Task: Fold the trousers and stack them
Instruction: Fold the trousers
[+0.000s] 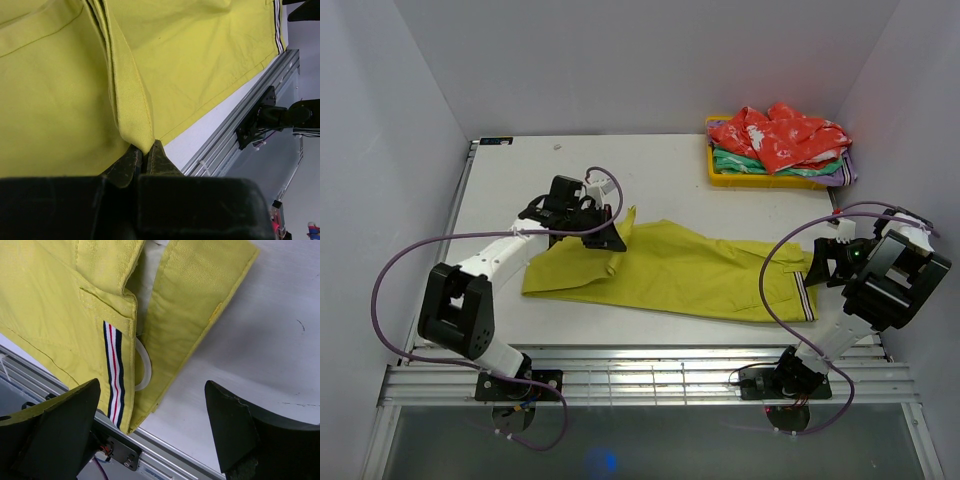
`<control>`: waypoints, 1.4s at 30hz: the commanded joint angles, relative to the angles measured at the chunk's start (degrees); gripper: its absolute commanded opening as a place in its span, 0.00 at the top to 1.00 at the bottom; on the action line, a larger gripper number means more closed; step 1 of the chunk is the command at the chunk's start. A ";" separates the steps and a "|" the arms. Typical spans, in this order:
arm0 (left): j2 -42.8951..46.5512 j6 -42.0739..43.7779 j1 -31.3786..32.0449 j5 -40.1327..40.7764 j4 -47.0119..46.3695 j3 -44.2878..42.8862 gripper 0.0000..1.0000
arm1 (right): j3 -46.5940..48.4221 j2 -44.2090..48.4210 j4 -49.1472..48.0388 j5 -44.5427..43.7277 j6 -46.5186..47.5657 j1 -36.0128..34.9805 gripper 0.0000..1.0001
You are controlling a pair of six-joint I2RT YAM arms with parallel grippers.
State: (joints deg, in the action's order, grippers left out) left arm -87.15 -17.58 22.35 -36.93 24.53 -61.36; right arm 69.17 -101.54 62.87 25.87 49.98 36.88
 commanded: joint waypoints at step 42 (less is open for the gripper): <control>3.49 28.54 -39.99 -9.64 20.19 -4.20 0.02 | 2.81 1.00 3.48 -2.67 3.20 2.23 0.10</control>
State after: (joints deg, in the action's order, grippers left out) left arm -84.93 -2.52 -11.60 -38.15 34.20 -65.58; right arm 69.67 -99.83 63.51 23.22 51.68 37.67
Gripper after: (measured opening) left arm 0.972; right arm 0.903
